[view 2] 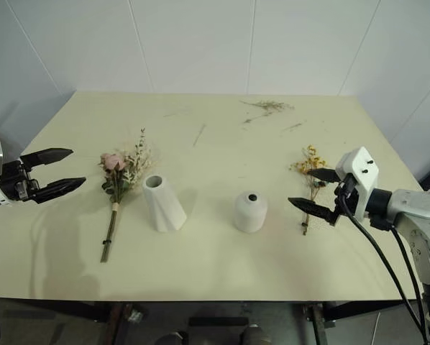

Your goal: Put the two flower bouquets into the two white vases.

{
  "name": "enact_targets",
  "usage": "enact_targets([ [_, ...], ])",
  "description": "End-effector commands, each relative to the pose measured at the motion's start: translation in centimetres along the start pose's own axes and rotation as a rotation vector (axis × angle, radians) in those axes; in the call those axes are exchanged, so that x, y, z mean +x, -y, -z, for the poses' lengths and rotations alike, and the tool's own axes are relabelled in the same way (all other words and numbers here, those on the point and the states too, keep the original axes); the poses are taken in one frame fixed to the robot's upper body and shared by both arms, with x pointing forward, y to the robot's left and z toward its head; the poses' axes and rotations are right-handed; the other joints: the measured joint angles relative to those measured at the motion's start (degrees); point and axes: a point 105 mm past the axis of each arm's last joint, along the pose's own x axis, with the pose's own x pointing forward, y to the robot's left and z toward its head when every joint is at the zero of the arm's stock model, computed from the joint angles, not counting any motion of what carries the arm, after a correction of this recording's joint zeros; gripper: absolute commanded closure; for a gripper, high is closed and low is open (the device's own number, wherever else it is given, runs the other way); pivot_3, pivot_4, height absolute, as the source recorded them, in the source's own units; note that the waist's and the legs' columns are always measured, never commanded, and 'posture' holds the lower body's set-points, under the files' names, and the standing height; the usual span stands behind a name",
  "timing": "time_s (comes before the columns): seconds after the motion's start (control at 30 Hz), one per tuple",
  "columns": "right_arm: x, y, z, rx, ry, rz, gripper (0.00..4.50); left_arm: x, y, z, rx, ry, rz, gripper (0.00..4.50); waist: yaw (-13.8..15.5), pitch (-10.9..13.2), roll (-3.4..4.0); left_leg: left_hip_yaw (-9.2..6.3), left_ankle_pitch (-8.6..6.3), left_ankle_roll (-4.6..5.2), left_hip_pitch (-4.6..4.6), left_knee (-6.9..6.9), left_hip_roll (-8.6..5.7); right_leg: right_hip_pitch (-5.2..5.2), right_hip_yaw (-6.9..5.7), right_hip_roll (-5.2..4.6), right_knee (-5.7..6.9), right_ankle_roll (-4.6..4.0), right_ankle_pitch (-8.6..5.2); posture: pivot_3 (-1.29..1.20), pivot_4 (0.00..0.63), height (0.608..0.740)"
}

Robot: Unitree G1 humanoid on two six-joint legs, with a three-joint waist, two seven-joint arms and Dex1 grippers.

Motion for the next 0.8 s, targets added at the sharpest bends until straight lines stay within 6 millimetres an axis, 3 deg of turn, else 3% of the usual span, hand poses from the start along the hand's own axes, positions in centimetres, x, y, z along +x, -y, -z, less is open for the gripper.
enact_targets([
  [0.03, 0.0, -0.4, -1.0, -0.017, 0.044, 0.005, 0.01, -0.6, -0.5, -2.0, 0.057, 0.022, -0.038, 0.00, 0.0, 0.0, 0.00, 0.00, 0.00, 0.00, 0.00, 0.00, 0.00, 0.00, 0.00, 0.00, 0.00, 0.00, 0.00, 0.00, 0.150, 0.740],
  [0.2, 0.9, -0.7, -0.5, 0.005, 0.064, -0.004, 0.01, -0.9, 0.2, -2.0, 0.035, 0.017, -0.018, 0.00, 0.0, 0.0, 0.00, 0.00, 0.00, 0.00, 0.00, 0.00, 0.00, 0.00, 0.00, 0.00, 0.00, 0.00, 0.00, 0.00, 0.150, 0.740],
  [0.43, 1.4, -2.2, -2.3, -0.033, 0.101, -0.143, 0.01, -1.3, 0.4, -1.7, 0.026, -0.025, -0.052, 0.00, -0.1, 0.0, 0.01, 0.00, 0.00, 0.00, 0.00, 0.01, 0.00, 0.00, 0.01, -0.01, 0.01, 0.00, 0.00, 0.00, 0.150, 0.740],
  [0.6, 0.6, -3.2, -2.5, -0.065, 0.089, -0.269, 0.01, -3.6, -1.3, -1.5, 0.048, -0.065, -0.303, 0.00, -0.1, 0.0, 0.02, -0.02, -0.02, 0.01, 0.00, -0.03, 0.05, -0.01, -0.01, 0.00, -0.05, -0.02, -0.01, 0.00, 0.150, 0.740],
  [0.8, -0.8, -1.7, -4.0, -0.071, 0.172, -0.333, 0.01, -3.0, -1.1, 1.2, -0.155, -0.216, -0.528, 0.00, 0.1, 0.0, 0.02, -0.03, -0.02, 0.02, 0.05, 0.07, -0.01, 0.11, -0.01, -0.06, -0.03, 0.05, 0.04, 0.00, 0.150, 0.740],
])
